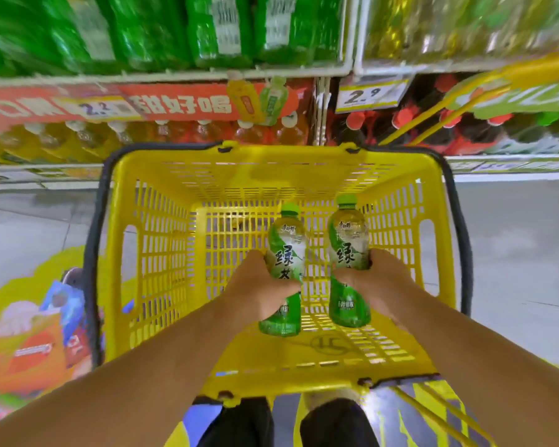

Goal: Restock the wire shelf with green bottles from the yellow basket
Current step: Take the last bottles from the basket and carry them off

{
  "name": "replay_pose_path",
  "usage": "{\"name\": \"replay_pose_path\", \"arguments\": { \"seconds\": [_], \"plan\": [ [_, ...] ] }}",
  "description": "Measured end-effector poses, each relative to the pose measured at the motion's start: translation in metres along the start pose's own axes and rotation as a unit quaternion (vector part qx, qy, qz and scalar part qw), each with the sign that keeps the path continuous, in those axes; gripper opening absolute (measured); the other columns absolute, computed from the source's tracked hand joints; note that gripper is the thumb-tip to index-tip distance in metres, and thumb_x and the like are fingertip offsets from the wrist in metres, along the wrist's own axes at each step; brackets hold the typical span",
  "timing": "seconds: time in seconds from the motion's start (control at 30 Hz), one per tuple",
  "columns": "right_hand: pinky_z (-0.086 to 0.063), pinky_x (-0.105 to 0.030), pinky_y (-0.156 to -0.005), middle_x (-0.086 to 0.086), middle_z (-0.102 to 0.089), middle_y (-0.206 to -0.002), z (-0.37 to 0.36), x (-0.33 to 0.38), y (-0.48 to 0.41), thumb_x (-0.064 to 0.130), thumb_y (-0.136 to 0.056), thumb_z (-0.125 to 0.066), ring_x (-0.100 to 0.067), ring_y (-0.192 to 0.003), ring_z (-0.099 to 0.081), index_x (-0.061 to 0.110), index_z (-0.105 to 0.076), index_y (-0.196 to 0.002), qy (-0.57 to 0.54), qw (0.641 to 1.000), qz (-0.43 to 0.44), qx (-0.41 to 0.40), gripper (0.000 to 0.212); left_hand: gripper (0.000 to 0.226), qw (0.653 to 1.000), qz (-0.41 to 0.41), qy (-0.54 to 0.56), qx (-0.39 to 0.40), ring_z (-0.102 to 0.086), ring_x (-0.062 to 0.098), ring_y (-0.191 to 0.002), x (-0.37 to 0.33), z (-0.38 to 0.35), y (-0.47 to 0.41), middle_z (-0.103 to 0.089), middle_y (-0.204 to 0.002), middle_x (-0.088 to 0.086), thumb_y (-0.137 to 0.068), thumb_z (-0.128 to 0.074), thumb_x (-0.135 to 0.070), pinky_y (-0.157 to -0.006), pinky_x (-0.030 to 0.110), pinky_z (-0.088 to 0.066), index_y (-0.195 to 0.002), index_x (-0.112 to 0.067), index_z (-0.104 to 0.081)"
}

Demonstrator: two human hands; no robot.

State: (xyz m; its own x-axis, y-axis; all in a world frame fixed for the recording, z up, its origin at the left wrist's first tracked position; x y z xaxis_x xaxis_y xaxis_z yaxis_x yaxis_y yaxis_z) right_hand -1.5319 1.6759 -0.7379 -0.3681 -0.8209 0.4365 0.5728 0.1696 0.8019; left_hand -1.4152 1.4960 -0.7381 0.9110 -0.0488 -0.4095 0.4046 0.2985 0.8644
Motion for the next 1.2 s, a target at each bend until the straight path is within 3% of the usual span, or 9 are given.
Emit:
{"name": "replay_pose_path", "arguments": {
  "seconds": [0.1, 0.17, 0.37, 0.5, 0.67, 0.8, 0.97, 1.07, 1.2],
  "plan": [
    [-0.05, -0.028, -0.064, -0.005, -0.071, -0.091, 0.018, 0.021, 0.038, 0.027, -0.076, -0.081, -0.017, -0.077, -0.065, 0.022, -0.069, -0.096, -0.026, 0.999, 0.004, -0.018, 0.024, 0.048, 1.0, -0.007, 0.012, -0.01, -0.052, 0.016, -0.059, -0.019, 0.022, 0.045, -0.059, -0.085, 0.011, -0.076, -0.082, -0.018, -0.037, 0.02, -0.036, -0.113, 0.0, -0.057],
    [-0.054, -0.034, -0.073, -0.004, -0.072, -0.09, 0.029, 0.042, 0.067, 0.026, -0.077, -0.08, -0.018, -0.078, -0.066, 0.026, -0.066, -0.086, -0.039, 0.999, 0.021, -0.022, 0.016, 0.047, 0.999, -0.021, -0.003, -0.029, -0.054, 0.015, -0.065, -0.033, 0.04, 0.077, -0.06, -0.09, 0.008, -0.078, -0.082, -0.024, -0.042, 0.023, -0.039, -0.112, -0.008, -0.053],
    [-0.045, -0.024, -0.052, -0.001, -0.067, -0.082, 0.062, 0.104, 0.172, 0.029, -0.075, -0.082, -0.013, -0.067, -0.061, 0.017, -0.067, -0.097, -0.051, 0.996, 0.051, -0.057, 0.029, 0.047, 0.995, -0.071, -0.015, -0.071, -0.065, 0.016, -0.077, -0.081, 0.097, 0.183, -0.066, -0.092, 0.004, -0.078, -0.082, -0.027, -0.06, 0.034, -0.055, -0.111, -0.014, -0.051],
    [-0.041, -0.015, -0.045, 0.003, -0.062, -0.078, 0.089, 0.147, 0.258, 0.025, -0.078, -0.079, -0.004, -0.063, -0.055, 0.019, -0.06, -0.088, -0.05, 0.992, 0.084, -0.076, 0.022, 0.048, 0.989, -0.109, -0.007, -0.101, -0.059, 0.014, -0.068, -0.111, 0.135, 0.267, -0.062, -0.093, 0.004, -0.076, -0.082, -0.029, -0.052, 0.029, -0.043, -0.108, -0.012, -0.05],
    [-0.05, -0.029, -0.061, 0.003, -0.068, -0.085, 0.11, 0.19, 0.349, 0.038, -0.076, -0.079, -0.009, -0.073, -0.063, 0.019, -0.064, -0.094, -0.027, 0.987, 0.12, -0.103, 0.031, 0.053, 0.976, -0.161, 0.001, -0.144, -0.063, 0.02, -0.09, -0.136, 0.18, 0.366, -0.061, -0.099, -0.004, -0.075, -0.083, -0.036, -0.081, 0.041, -0.055, -0.109, -0.018, -0.046],
    [-0.053, -0.031, -0.064, 0.005, -0.07, -0.089, 0.118, 0.224, 0.409, 0.041, -0.075, -0.079, -0.01, -0.076, -0.065, 0.024, -0.063, -0.097, -0.026, 0.98, 0.166, -0.104, 0.033, 0.048, 0.961, -0.209, -0.006, -0.178, -0.055, 0.001, -0.075, -0.149, 0.212, 0.435, -0.057, -0.09, -0.011, -0.078, -0.081, -0.034, -0.057, 0.024, -0.041, -0.107, -0.02, -0.045],
    [-0.058, -0.038, -0.066, 0.003, -0.071, -0.077, 0.125, 0.269, 0.474, 0.039, -0.074, -0.08, -0.014, -0.068, -0.068, 0.022, -0.063, -0.085, -0.019, 0.965, 0.24, -0.107, 0.026, 0.047, 0.943, -0.244, 0.019, -0.227, -0.051, -0.002, -0.074, -0.153, 0.245, 0.507, -0.054, -0.09, -0.011, -0.079, -0.081, -0.031, -0.058, 0.024, -0.041, -0.106, -0.019, -0.044],
    [-0.055, -0.032, -0.064, 0.002, -0.071, -0.08, 0.13, 0.294, 0.503, 0.043, -0.074, -0.08, -0.014, -0.07, -0.068, 0.021, -0.063, -0.088, -0.003, 0.953, 0.283, -0.106, 0.031, 0.045, 0.925, -0.26, 0.049, -0.273, -0.048, -0.005, -0.071, -0.149, 0.26, 0.547, -0.053, -0.087, -0.013, -0.078, -0.081, -0.03, -0.05, 0.013, -0.035, -0.105, -0.019, -0.047],
    [-0.055, -0.031, -0.064, 0.002, -0.07, -0.08, 0.131, 0.326, 0.539, 0.045, -0.075, -0.078, -0.016, -0.07, -0.067, 0.021, -0.062, -0.088, 0.037, 0.936, 0.335, -0.099, 0.032, 0.043, 0.903, -0.262, 0.078, -0.331, -0.049, -0.004, -0.074, -0.129, 0.277, 0.596, -0.051, -0.09, -0.014, -0.08, -0.08, -0.032, -0.055, 0.015, -0.036, -0.102, -0.024, -0.044]
  ]
}}
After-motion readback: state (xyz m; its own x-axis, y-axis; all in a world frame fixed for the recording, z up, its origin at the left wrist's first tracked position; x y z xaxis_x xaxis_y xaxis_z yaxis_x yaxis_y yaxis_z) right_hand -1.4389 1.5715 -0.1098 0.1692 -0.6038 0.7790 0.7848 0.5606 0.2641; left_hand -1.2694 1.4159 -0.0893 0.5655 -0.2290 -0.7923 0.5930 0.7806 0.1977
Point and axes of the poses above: each hand's wrist, its own y-axis away from the middle knuckle, its own z-axis out of the back of the hand, x = y × z, the point moved 6 cm from there along -y, towards the middle knuckle
